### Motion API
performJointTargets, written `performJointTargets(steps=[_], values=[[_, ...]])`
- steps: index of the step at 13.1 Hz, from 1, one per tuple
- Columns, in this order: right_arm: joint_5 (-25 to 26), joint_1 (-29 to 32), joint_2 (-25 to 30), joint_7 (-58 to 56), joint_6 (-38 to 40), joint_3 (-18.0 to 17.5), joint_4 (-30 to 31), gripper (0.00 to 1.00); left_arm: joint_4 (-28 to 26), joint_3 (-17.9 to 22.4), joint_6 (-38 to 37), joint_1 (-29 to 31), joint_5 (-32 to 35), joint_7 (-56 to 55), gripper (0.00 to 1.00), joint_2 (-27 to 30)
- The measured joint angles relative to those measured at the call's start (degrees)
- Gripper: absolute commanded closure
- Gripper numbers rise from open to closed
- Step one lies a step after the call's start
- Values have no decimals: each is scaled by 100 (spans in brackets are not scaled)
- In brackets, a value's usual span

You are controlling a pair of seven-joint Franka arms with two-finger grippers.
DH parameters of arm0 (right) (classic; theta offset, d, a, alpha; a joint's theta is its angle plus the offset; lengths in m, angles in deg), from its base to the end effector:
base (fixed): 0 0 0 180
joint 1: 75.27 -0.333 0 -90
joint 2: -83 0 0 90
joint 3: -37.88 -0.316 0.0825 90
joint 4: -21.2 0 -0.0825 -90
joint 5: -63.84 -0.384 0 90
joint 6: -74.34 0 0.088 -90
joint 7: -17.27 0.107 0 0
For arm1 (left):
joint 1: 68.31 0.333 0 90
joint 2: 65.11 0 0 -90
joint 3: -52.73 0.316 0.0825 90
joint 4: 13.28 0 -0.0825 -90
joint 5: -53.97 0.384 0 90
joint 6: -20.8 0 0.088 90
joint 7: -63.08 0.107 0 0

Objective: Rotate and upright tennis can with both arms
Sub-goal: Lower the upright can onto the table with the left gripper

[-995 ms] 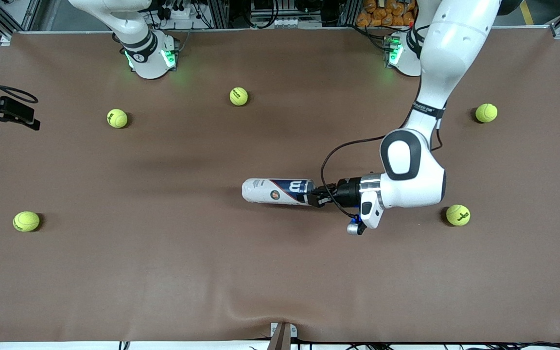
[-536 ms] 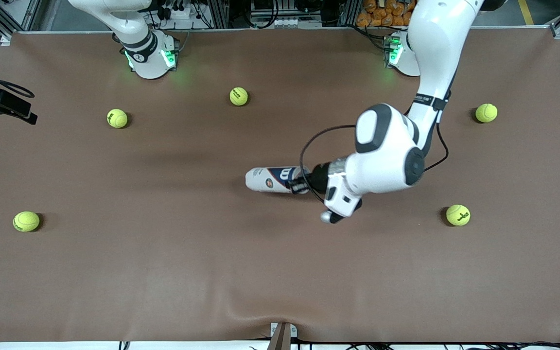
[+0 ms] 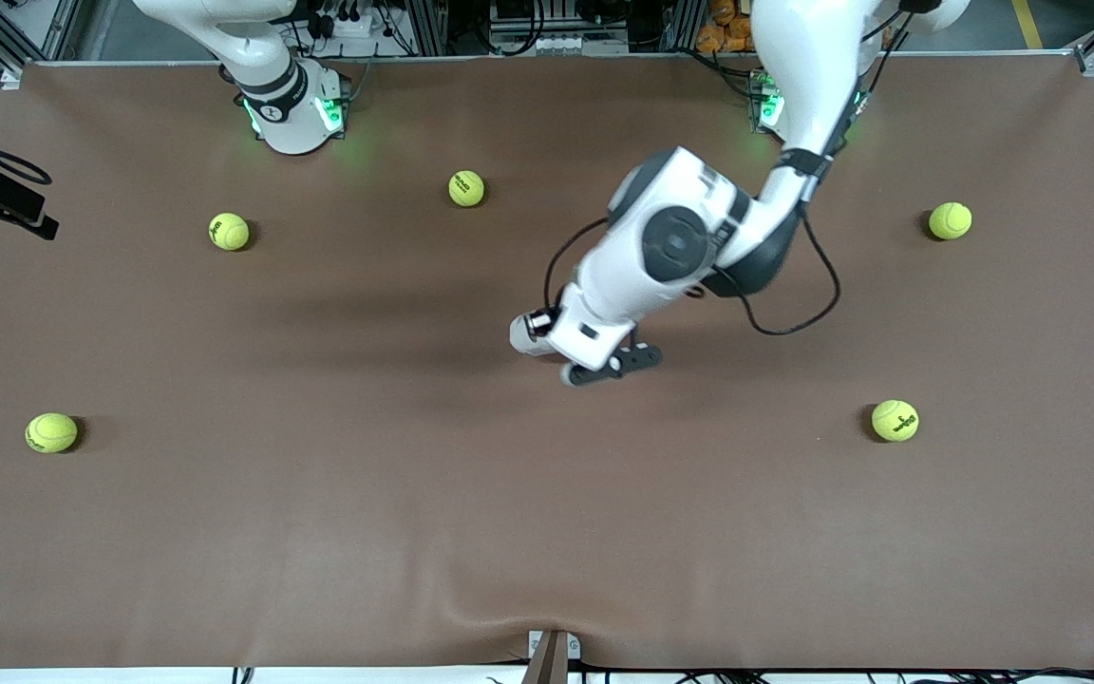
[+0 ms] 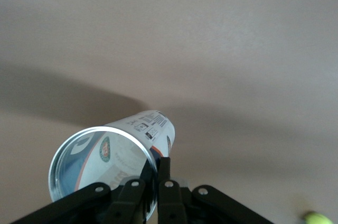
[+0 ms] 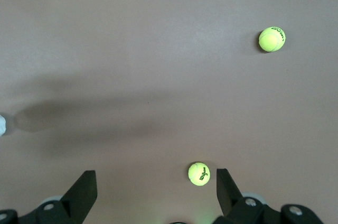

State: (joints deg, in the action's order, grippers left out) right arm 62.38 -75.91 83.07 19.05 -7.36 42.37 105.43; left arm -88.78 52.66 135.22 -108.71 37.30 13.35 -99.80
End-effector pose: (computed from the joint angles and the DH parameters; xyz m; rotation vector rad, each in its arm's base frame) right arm 0.5380 -0.0332 0.6596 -3.1112 0.1481 0.0662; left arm 0.5465 -0.4890 0.3930 2.8654 0.3936 -0.2029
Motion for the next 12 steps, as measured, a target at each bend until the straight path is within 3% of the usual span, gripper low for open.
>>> performJointTargets(steps=[7,10,11,12], values=[[-1,-3,-121,-1,-27,17,6,0,43,29,-89,-775,1565,-874,100,-36],[20,-3,-121,-3,-31,17,-3,0,42,33,-36,-986,1832,-1133,100,-159],[43,-3,-121,-3,-31,18,-7,0,42,35,55,-1025,1836,-1144,95,-215],[48,-3,-121,-3,-35,19,-11,0,43,37,147,-1058,1838,-1161,67,-268]])
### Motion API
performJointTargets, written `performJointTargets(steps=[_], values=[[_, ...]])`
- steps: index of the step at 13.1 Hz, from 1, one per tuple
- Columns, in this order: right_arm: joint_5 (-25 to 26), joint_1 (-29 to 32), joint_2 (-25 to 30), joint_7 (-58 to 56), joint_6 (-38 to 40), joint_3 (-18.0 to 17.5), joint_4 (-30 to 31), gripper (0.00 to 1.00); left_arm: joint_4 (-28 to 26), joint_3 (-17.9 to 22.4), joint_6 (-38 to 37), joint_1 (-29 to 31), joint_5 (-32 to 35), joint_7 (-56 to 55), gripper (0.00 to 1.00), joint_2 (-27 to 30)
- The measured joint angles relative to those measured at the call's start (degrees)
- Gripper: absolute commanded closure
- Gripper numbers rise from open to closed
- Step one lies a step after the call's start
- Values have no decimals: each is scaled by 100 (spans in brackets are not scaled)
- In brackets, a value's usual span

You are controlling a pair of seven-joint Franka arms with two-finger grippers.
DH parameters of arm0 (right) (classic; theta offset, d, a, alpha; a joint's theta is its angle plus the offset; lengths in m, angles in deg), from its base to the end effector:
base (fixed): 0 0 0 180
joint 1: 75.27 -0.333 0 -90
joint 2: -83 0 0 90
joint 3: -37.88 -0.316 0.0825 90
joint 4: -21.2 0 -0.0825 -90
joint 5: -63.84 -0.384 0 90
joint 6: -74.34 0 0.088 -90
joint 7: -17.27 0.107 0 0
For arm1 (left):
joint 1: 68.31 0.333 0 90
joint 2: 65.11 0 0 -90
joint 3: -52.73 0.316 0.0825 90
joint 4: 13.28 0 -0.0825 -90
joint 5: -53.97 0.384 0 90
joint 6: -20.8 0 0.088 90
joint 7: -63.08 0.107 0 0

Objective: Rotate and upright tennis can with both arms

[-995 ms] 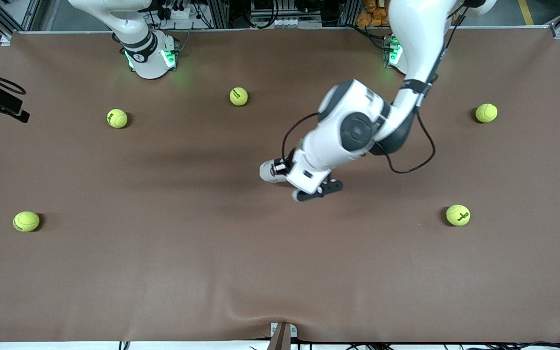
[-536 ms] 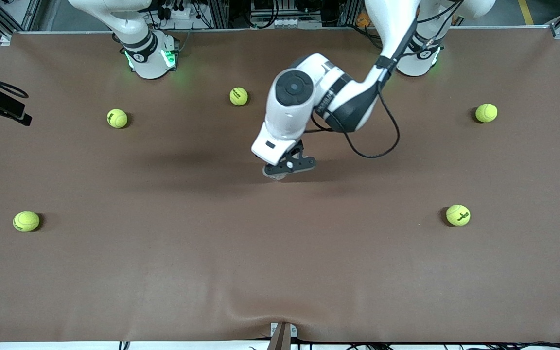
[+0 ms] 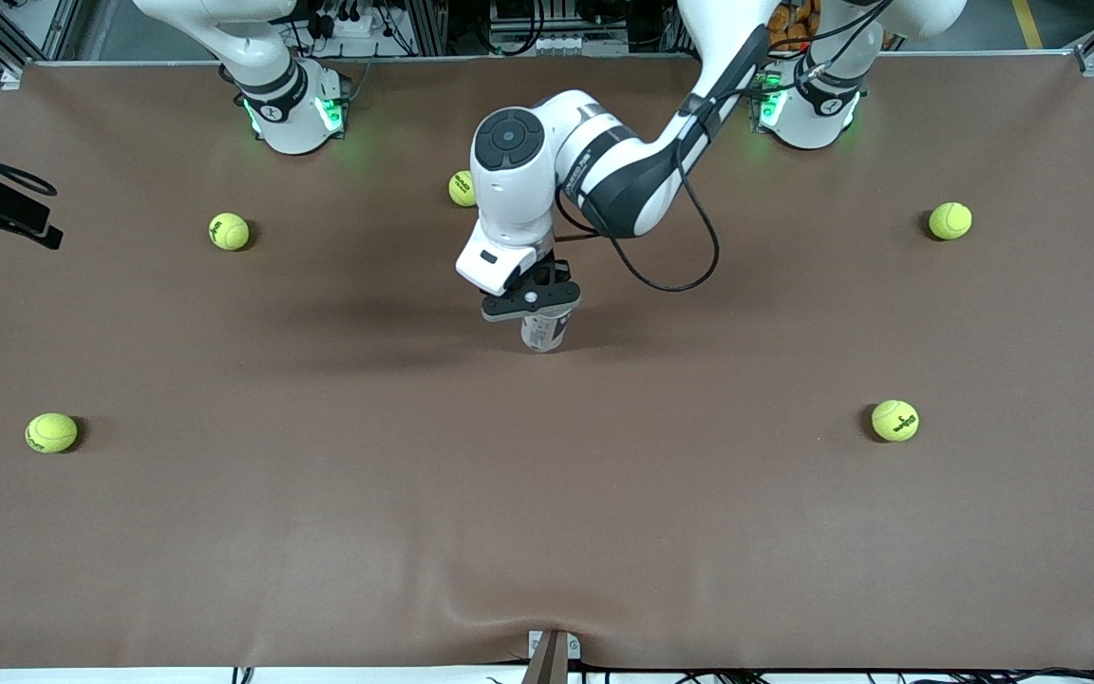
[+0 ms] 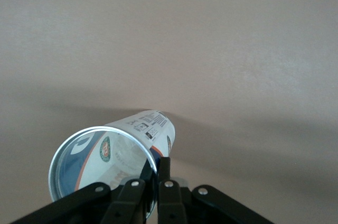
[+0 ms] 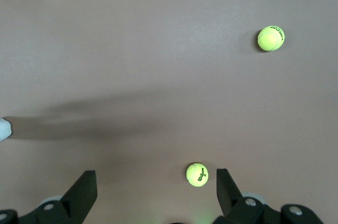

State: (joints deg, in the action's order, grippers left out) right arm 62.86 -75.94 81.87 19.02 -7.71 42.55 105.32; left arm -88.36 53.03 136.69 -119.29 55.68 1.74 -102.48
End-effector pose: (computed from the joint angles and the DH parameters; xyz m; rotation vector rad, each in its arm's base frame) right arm 0.5453 -0.0356 0.6496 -3.1201 0.1538 0.0867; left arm 0.4683 -0.5704 0.3622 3.0959 0.2679 0.0913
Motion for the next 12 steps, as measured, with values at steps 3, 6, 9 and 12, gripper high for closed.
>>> performJointTargets(steps=[3,6,9,12], values=[[0,-1,0,1,-20,-1,-1,0,11,4,100,-37,29,-49,0,-33],[0,-3,0,1,-26,-1,-1,0,61,38,145,-36,119,-56,0,-22],[-1,-3,0,2,-27,1,-3,0,189,79,154,-28,122,-62,0,237],[-1,-3,0,2,-28,7,-7,0,243,260,-41,62,123,-63,0,893]])
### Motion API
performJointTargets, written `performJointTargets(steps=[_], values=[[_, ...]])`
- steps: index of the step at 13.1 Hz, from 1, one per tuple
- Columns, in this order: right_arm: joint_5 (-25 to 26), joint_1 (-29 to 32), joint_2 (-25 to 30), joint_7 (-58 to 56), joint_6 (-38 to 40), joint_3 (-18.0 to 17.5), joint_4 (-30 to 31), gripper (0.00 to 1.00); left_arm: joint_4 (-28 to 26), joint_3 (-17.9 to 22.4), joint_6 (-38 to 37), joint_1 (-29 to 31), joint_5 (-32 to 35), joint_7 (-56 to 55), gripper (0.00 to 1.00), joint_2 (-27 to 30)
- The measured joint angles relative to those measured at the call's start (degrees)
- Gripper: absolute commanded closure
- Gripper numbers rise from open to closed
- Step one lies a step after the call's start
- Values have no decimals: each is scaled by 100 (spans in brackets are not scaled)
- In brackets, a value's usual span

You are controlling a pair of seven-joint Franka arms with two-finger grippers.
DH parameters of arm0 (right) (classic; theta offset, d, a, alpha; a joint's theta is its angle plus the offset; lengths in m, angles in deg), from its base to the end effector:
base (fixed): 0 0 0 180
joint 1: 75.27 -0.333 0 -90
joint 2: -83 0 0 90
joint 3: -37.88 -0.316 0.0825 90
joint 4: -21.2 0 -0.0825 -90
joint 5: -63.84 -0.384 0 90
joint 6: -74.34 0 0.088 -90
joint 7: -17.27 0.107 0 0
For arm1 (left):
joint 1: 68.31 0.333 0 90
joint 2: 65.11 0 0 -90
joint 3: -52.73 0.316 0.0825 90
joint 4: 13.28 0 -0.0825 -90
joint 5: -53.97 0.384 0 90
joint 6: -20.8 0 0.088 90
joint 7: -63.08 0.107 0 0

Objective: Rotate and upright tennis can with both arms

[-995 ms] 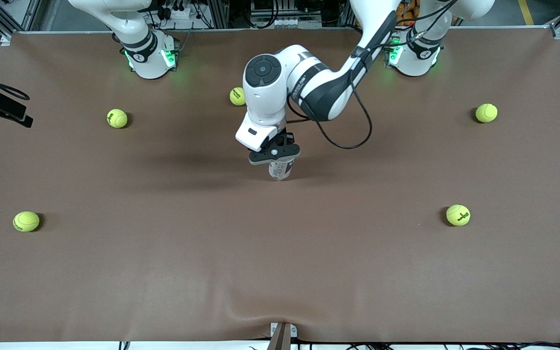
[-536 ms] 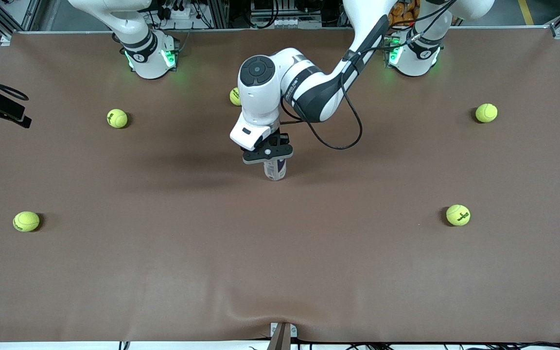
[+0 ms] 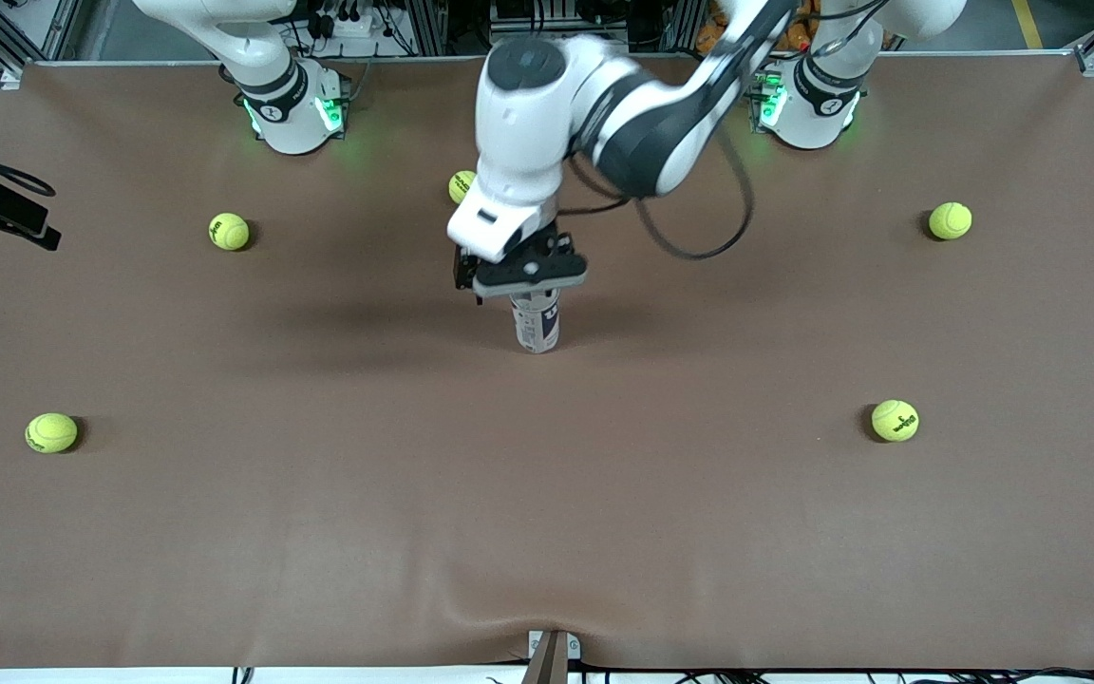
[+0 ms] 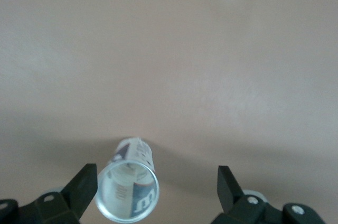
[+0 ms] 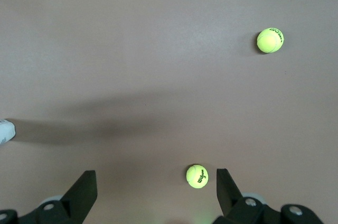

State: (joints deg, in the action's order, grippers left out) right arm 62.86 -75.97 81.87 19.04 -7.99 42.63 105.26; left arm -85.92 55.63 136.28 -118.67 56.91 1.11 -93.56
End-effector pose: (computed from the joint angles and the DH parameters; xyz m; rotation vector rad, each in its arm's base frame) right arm 0.5458 -0.0361 0.6505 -3.1204 0.1557 0.0774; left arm 0.4879 -0.5397 0.4974 2.9433 0.3368 0.3042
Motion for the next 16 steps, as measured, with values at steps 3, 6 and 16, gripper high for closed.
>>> performJointTargets(steps=[3,6,16], values=[[0,0,0,0,0,4,-3,0,-10,59,-703,544,1,3,0,651],[0,0,0,0,0,6,-4,0,-41,68,-1392,1138,2,548,0,1032],[0,0,0,1,-1,27,-14,0,-631,75,-2928,3393,5,3362,0,2184]])
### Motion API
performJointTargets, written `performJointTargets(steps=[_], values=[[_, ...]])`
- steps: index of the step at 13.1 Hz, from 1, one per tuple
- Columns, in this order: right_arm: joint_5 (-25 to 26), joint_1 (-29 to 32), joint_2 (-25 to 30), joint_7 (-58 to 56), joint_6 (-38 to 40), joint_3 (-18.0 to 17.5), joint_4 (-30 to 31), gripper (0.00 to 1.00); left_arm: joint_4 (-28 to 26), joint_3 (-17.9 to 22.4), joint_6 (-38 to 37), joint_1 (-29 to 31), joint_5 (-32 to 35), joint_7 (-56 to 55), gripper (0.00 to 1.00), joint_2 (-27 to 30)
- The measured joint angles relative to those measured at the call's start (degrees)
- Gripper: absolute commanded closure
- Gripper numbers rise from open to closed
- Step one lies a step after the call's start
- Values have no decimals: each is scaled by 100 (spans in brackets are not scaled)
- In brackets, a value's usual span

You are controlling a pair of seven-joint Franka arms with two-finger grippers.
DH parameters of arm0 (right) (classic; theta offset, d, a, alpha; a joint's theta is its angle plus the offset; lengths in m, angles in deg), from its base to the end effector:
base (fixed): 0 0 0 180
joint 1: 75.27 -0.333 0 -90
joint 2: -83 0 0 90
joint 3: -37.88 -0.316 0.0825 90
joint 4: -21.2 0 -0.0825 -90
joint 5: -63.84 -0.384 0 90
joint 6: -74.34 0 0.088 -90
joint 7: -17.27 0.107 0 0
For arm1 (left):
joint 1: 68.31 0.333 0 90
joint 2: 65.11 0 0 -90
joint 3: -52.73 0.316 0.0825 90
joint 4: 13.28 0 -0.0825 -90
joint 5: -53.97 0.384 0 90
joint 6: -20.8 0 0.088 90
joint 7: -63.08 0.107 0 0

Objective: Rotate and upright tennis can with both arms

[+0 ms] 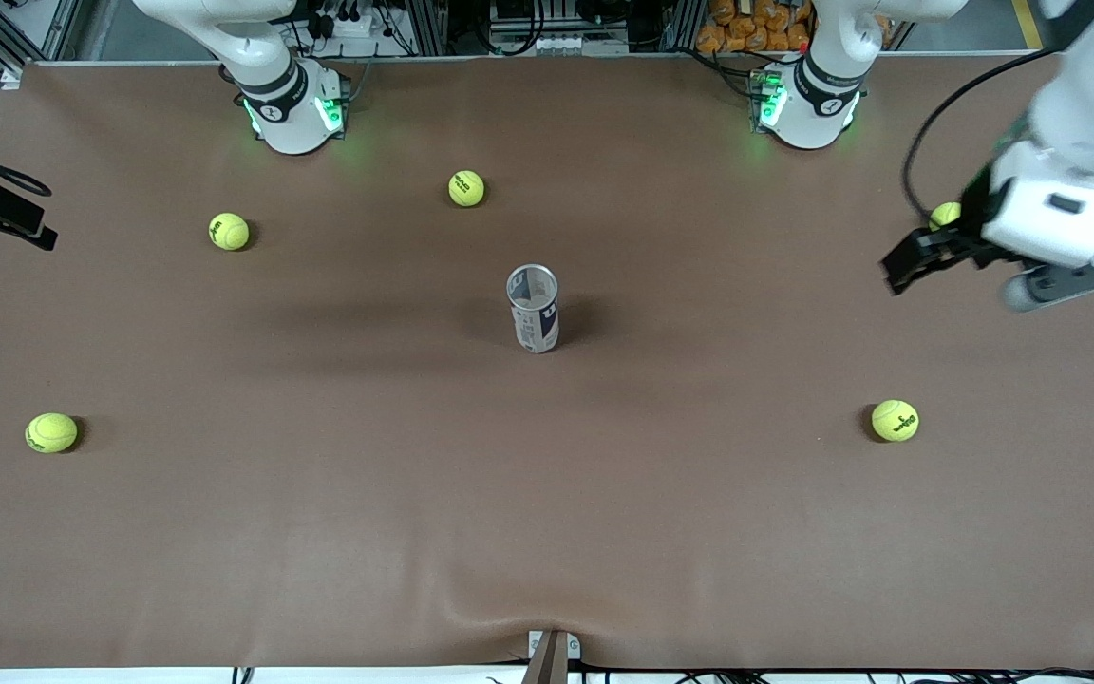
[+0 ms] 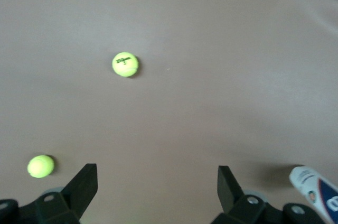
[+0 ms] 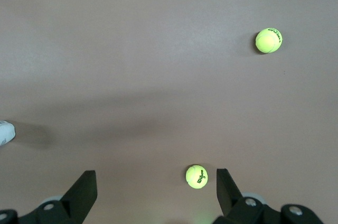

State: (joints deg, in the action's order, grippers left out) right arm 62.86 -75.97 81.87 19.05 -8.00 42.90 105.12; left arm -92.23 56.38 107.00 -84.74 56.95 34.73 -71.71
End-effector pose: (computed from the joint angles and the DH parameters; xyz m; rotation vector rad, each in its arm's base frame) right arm 0.5456 -0.0386 0.6517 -3.1201 0.1633 0.0732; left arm 0.5701 -0.1259 0.6438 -3.0607 -0.4236 -0.0489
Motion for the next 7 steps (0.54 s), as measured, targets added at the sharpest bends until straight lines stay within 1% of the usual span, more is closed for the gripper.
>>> performJointTargets(steps=[3,4,6,7], values=[[0,0,0,0,0,13,0,0,-497,-44,-6,328,0,591,0,441],[0,0,0,0,0,13,0,0,-602,-157,-6,526,0,741,0,532],[0,0,0,0,0,15,0,0,-795,-564,-5,1065,0,1010,0,665],[0,0,0,0,0,15,0,0,-895,-688,-5,1254,0,1158,0,725]])
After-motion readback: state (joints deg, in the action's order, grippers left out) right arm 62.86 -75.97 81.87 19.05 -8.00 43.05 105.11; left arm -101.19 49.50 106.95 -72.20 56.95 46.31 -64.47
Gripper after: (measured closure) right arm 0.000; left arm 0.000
